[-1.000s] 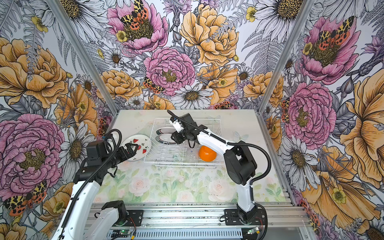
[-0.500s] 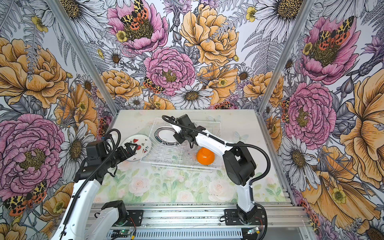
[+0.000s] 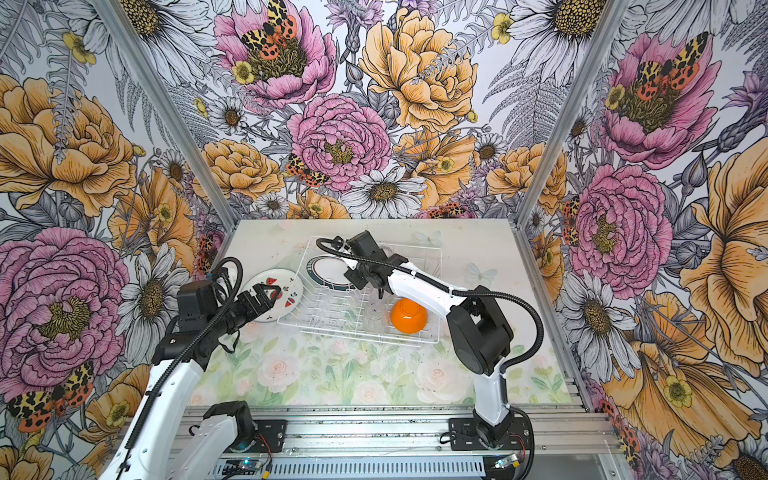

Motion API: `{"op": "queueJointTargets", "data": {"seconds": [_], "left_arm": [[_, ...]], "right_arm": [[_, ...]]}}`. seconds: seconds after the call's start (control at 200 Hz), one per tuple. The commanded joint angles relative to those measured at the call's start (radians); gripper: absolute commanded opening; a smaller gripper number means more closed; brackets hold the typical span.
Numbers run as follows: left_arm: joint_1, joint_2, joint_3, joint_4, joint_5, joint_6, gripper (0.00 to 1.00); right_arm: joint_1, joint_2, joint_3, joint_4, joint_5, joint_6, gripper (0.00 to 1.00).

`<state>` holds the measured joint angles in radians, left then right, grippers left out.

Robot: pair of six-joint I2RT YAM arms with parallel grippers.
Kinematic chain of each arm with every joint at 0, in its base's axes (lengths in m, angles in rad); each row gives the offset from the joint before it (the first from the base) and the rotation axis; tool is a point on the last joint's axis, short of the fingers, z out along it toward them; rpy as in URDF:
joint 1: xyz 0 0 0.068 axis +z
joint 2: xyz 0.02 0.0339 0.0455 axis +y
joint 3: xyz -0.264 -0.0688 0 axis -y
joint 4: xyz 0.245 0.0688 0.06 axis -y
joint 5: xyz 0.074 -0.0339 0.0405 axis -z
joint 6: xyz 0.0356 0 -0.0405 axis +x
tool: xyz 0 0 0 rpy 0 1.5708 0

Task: Unload the mixed dishes from the dish rack
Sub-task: 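Lift the green-and-red-rimmed plate upright out of the rack with the right gripper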

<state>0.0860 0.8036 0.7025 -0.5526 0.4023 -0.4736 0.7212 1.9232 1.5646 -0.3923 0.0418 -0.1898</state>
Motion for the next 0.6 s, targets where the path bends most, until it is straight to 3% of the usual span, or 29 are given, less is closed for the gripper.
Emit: {"op": "queueJointTargets", "data": {"seconds": [0.0,0.22,0.595], "left_arm": [[-0.025,-0.029,-0.012,0.034,-0.046,-0.023,0.99],[-0.049,-0.038,-0.018,0.046,-0.066,-0.038,0.99],[-0.075,-0.039,-0.044,0.094,-0.069,-0.070,0.99]], "right_arm": [[0.011,-0.087,0.016,0.020,0.001,0.047,0.00],[0.008,-0.138,0.017,0.026,-0.003,0.052,0.00],[0.008,-0.249,-0.005,0.042,-0.034,0.180,0.00]]}}
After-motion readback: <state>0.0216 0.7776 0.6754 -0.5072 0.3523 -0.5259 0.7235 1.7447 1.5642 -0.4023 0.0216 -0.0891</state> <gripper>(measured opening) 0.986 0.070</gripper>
